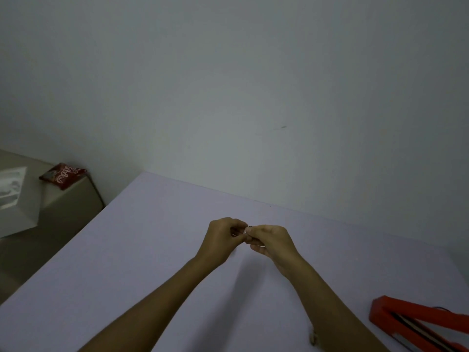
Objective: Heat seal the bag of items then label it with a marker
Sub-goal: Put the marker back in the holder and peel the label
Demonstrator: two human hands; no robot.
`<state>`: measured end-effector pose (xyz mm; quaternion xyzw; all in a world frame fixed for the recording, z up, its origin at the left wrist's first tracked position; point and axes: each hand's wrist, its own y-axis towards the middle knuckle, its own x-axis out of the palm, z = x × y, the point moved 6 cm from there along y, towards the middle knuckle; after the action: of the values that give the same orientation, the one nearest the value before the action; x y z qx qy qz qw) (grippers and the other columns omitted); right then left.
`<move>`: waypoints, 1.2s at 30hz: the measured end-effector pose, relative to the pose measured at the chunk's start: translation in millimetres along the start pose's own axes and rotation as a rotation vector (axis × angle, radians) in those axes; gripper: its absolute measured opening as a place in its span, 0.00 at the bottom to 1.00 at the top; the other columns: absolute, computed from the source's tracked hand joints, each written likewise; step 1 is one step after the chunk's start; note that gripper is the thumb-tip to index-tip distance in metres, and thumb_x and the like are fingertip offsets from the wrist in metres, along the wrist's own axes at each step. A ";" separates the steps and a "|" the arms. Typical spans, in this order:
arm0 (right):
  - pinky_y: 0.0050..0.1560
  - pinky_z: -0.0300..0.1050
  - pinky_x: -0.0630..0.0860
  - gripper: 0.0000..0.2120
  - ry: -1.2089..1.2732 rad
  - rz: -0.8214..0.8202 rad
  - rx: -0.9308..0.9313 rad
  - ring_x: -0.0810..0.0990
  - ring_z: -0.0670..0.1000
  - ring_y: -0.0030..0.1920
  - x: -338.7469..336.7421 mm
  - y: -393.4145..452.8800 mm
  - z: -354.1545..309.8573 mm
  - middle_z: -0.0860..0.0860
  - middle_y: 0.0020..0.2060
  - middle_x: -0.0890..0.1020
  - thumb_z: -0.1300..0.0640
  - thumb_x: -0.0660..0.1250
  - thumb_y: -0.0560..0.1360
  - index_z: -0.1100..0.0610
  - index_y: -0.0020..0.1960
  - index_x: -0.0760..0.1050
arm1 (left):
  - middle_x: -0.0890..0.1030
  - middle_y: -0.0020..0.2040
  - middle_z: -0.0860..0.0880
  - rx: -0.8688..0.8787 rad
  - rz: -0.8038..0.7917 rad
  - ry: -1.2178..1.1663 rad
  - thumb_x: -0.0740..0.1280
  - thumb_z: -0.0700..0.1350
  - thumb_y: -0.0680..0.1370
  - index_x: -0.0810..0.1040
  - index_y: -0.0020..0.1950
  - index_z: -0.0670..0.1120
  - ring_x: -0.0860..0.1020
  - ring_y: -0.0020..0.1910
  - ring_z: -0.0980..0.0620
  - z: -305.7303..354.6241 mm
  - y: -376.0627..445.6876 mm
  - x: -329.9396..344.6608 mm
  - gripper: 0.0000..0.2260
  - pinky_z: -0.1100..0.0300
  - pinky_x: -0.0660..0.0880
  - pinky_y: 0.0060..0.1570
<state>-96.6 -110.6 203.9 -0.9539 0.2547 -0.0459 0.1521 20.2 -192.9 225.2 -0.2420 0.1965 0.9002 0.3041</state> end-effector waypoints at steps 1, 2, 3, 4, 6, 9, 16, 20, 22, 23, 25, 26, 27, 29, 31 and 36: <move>0.51 0.43 0.81 0.08 -0.008 0.004 -0.003 0.85 0.52 0.46 0.4 0.3 -0.6 0.58 0.43 0.86 0.58 0.70 0.74 0.63 0.48 0.83 | 0.85 0.46 0.49 -0.001 -0.001 0.001 0.73 0.45 0.73 0.83 0.54 0.45 0.80 0.41 0.62 -1.1 0.7 -0.2 0.11 0.75 0.75 0.45; 0.51 0.43 0.81 0.09 -0.013 0.005 -0.005 0.85 0.52 0.46 1.3 1.1 -1.0 0.58 0.43 0.86 0.58 0.70 0.74 0.63 0.48 0.83 | 0.85 0.46 0.49 0.000 -0.005 -0.002 0.73 0.45 0.73 0.83 0.54 0.45 0.80 0.41 0.62 -2.0 1.5 -0.7 0.11 0.75 0.75 0.45; 0.51 0.42 0.81 0.09 -0.011 0.001 -0.006 0.85 0.52 0.46 2.5 1.6 -1.3 0.58 0.43 0.86 0.57 0.69 0.75 0.63 0.48 0.83 | 0.85 0.46 0.49 0.000 -0.012 -0.011 0.73 0.46 0.73 0.83 0.54 0.45 0.80 0.41 0.62 -2.9 2.0 -1.3 0.11 0.75 0.75 0.45; 0.50 0.42 0.81 0.09 -0.009 -0.005 -0.006 0.85 0.52 0.46 4.0 1.8 -1.6 0.58 0.43 0.86 0.57 0.69 0.75 0.63 0.48 0.83 | 0.85 0.46 0.50 -0.002 -0.019 -0.022 0.73 0.46 0.73 0.83 0.55 0.45 0.80 0.41 0.63 -3.5 2.3 -2.3 0.12 0.76 0.75 0.45; 0.50 0.42 0.81 0.09 -0.014 -0.010 -0.007 0.85 0.52 0.47 6.5 2.1 -1.8 0.57 0.44 0.86 0.57 0.69 0.75 0.62 0.49 0.83 | 0.85 0.47 0.51 -0.016 -0.033 -0.053 0.73 0.47 0.73 0.83 0.55 0.46 0.80 0.41 0.64 -6.2 3.1 -5.0 0.13 0.76 0.75 0.44; 0.50 0.42 0.81 0.09 -0.018 -0.025 0.000 0.85 0.51 0.47 11.4 4.1 -0.3 0.55 0.45 0.86 0.56 0.68 0.76 0.60 0.50 0.83 | 0.85 0.48 0.53 -0.046 -0.065 -0.123 0.72 0.49 0.74 0.83 0.55 0.47 0.81 0.42 0.65 -13.9 4.0 -9.6 0.12 0.73 0.76 0.46; 0.47 0.42 0.81 0.09 -0.020 -0.006 0.080 0.85 0.52 0.48 21.3 11.7 14.4 0.56 0.46 0.86 0.55 0.68 0.76 0.60 0.51 0.82 | 0.86 0.45 0.49 -0.191 -0.045 -0.266 0.69 0.42 0.76 0.84 0.54 0.44 0.84 0.43 0.53 -51.0 5.3 -23.3 0.08 0.58 0.81 0.50; 0.46 0.42 0.81 0.08 -0.034 0.031 0.179 0.84 0.53 0.47 24.0 18.8 40.0 0.58 0.47 0.85 0.58 0.68 0.76 0.61 0.50 0.81 | 0.86 0.45 0.47 -0.266 -0.035 -0.308 0.68 0.41 0.77 0.84 0.52 0.45 0.84 0.44 0.50 -75.4 4.4 -33.9 0.07 0.54 0.82 0.51; 0.46 0.43 0.80 0.06 -0.057 0.072 0.275 0.84 0.54 0.45 25.3 22.5 61.9 0.59 0.45 0.84 0.60 0.68 0.75 0.62 0.48 0.80 | 0.85 0.44 0.45 -0.296 -0.021 -0.335 0.68 0.39 0.77 0.84 0.52 0.44 0.84 0.43 0.48 -84.9 3.2 -39.2 0.07 0.54 0.82 0.51; 0.46 0.44 0.79 0.05 -0.077 0.089 0.326 0.83 0.53 0.44 26.0 24.3 75.9 0.58 0.44 0.84 0.60 0.69 0.74 0.62 0.46 0.80 | 0.85 0.44 0.45 -0.308 -0.016 -0.340 0.68 0.39 0.77 0.84 0.52 0.43 0.84 0.43 0.48 -89.3 2.5 -41.7 0.07 0.54 0.82 0.51; 0.43 0.43 0.79 0.05 -0.134 0.101 0.414 0.82 0.52 0.40 28.1 27.8 106.7 0.56 0.39 0.83 0.60 0.71 0.72 0.62 0.42 0.80 | 0.85 0.43 0.43 -0.331 -0.009 -0.340 0.68 0.39 0.77 0.84 0.52 0.42 0.84 0.42 0.48 -98.1 0.5 -45.7 0.07 0.56 0.82 0.50; 0.39 0.41 0.77 0.06 -0.155 0.105 0.455 0.82 0.51 0.37 29.3 28.7 122.8 0.56 0.36 0.83 0.60 0.72 0.72 0.62 0.41 0.79 | 0.85 0.43 0.43 -0.344 -0.008 -0.340 0.68 0.39 0.77 0.84 0.52 0.42 0.83 0.42 0.49 -102.2 -1.3 -47.6 0.07 0.57 0.82 0.49; 0.35 0.39 0.75 0.06 -0.174 0.111 0.494 0.80 0.50 0.34 30.2 29.2 137.9 0.55 0.34 0.82 0.60 0.72 0.71 0.62 0.39 0.78 | 0.84 0.42 0.43 -0.357 -0.007 -0.341 0.68 0.38 0.77 0.83 0.52 0.42 0.83 0.41 0.49 -106.5 -3.1 -49.3 0.07 0.58 0.82 0.48; 0.29 0.37 0.71 0.07 -0.199 0.125 0.561 0.77 0.49 0.28 31.7 29.6 165.8 0.55 0.31 0.80 0.62 0.72 0.71 0.62 0.37 0.77 | 0.84 0.41 0.43 -0.379 -0.010 -0.345 0.68 0.38 0.77 0.83 0.52 0.41 0.82 0.40 0.50 -114.9 -6.8 -52.6 0.07 0.59 0.82 0.47; 0.27 0.37 0.68 0.08 -0.212 0.127 0.601 0.75 0.49 0.25 34.4 30.7 187.2 0.56 0.29 0.79 0.63 0.71 0.72 0.63 0.36 0.76 | 0.83 0.39 0.45 -0.397 -0.016 -0.337 0.67 0.37 0.77 0.83 0.51 0.41 0.82 0.38 0.52 -122.2 -10.3 -55.8 0.07 0.62 0.82 0.46; 0.27 0.38 0.68 0.10 -0.256 0.123 0.637 0.75 0.50 0.24 51.0 33.0 215.0 0.56 0.27 0.79 0.64 0.67 0.73 0.63 0.33 0.75 | 0.82 0.37 0.48 -0.445 -0.029 -0.311 0.67 0.37 0.77 0.83 0.50 0.41 0.81 0.36 0.54 -138.6 -17.1 -61.4 0.06 0.68 0.79 0.40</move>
<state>-32.6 -105.9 -10.1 -0.8394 0.2637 0.0062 0.4752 117.9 -277.5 144.1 -0.1645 -0.0586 0.9431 0.2828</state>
